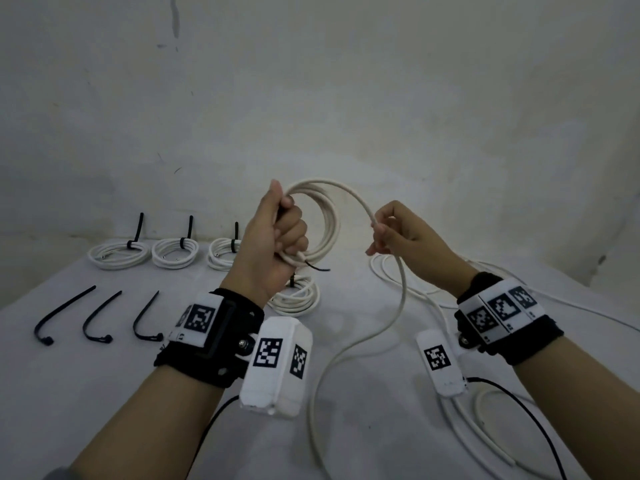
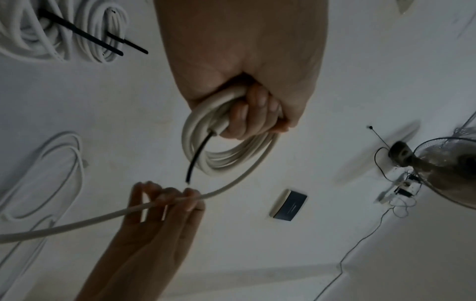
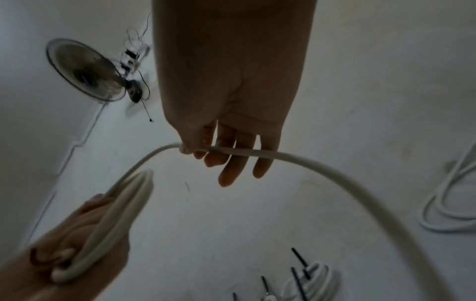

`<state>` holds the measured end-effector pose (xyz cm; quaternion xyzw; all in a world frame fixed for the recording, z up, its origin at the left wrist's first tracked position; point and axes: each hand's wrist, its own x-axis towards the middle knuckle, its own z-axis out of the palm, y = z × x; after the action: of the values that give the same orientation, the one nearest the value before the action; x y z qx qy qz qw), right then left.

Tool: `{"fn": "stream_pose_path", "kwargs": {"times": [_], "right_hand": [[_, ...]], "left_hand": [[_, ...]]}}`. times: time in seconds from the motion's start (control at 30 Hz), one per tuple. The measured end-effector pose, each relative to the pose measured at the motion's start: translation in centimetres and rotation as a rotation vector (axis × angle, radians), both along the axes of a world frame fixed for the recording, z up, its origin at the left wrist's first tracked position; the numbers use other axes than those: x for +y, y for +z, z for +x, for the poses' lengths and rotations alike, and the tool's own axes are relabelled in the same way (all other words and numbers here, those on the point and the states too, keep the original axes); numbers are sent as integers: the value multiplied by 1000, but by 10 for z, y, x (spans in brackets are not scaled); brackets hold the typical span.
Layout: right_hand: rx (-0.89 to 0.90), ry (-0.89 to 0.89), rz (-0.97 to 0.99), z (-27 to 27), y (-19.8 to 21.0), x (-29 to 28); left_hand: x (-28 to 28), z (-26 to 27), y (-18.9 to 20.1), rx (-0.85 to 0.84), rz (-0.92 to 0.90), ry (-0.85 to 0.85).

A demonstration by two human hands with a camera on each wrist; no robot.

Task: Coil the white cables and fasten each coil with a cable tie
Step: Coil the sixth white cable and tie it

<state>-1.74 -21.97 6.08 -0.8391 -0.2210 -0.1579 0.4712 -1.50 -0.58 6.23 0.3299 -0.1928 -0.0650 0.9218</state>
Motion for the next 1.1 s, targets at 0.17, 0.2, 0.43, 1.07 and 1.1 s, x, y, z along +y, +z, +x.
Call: {"fn": "stream_pose_path", "kwargs": {"times": [0.17, 0.2, 0.43, 1.07, 1.1], "right_hand": [[-56, -177, -147, 4, -13, -20], [-86, -198, -228, 4, -13, -20], [-462, -68, -897, -11, -17, 3], [-411, -44, -102, -23, 19, 43], [-403, -60, -71, -21, 19, 41]], "left_hand": [[11, 8, 6, -17, -97, 104], [11, 9, 5, -19, -98, 123], [10, 14, 4, -60, -20, 277], [-13, -16, -16, -307, 599, 57], [-11, -15, -17, -292, 602, 62]]}}
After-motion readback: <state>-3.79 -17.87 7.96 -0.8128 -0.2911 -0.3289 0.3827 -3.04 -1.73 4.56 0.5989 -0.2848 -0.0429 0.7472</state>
